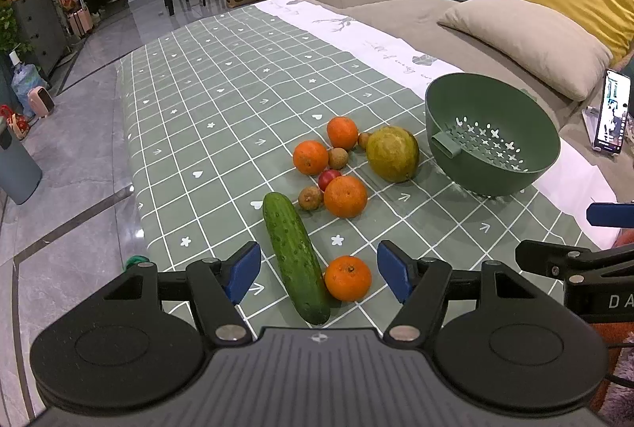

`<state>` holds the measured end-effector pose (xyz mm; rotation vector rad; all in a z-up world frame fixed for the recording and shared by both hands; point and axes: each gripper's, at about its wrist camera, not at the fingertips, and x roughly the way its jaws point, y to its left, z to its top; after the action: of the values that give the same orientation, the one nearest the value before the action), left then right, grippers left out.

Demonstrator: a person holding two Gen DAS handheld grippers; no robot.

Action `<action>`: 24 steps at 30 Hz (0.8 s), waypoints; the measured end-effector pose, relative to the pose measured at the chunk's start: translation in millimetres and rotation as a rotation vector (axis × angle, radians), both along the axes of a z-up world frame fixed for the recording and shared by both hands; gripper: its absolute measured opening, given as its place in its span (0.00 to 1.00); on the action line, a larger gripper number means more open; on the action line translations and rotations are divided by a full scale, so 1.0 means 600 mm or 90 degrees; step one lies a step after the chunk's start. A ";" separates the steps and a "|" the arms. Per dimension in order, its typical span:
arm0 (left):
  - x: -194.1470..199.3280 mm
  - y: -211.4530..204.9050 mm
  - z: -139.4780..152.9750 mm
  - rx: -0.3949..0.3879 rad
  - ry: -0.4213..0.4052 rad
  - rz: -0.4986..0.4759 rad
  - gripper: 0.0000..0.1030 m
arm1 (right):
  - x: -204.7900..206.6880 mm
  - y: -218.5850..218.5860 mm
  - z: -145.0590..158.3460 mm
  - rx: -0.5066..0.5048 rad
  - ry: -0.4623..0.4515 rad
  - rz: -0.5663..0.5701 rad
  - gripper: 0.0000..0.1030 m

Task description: Organize fruits

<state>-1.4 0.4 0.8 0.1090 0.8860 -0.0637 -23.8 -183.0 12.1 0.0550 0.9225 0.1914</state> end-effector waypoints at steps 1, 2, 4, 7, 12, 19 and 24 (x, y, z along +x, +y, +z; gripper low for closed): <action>0.000 0.000 0.000 0.000 0.000 0.000 0.77 | 0.000 0.000 0.000 0.000 0.000 0.001 0.91; 0.000 0.000 0.000 0.000 0.000 0.000 0.77 | 0.000 0.000 0.000 0.000 -0.001 0.001 0.92; 0.000 -0.001 0.000 0.000 0.000 0.000 0.77 | 0.000 0.000 0.001 0.000 -0.001 0.000 0.92; 0.000 -0.001 0.001 0.000 0.000 0.001 0.77 | -0.001 -0.001 0.001 -0.001 -0.001 -0.001 0.92; 0.000 -0.001 0.001 0.001 0.000 0.000 0.77 | -0.001 -0.002 0.001 0.001 0.000 -0.002 0.92; 0.001 -0.002 0.001 0.001 0.000 0.000 0.77 | -0.001 -0.003 0.002 0.000 0.000 -0.004 0.92; 0.000 -0.001 0.001 0.001 0.000 0.000 0.77 | -0.001 -0.004 0.002 0.000 0.000 -0.004 0.92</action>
<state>-1.3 0.0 1.5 0.1100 0.8869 -0.0627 -24.6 -185.2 13.5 0.0582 0.9223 0.1858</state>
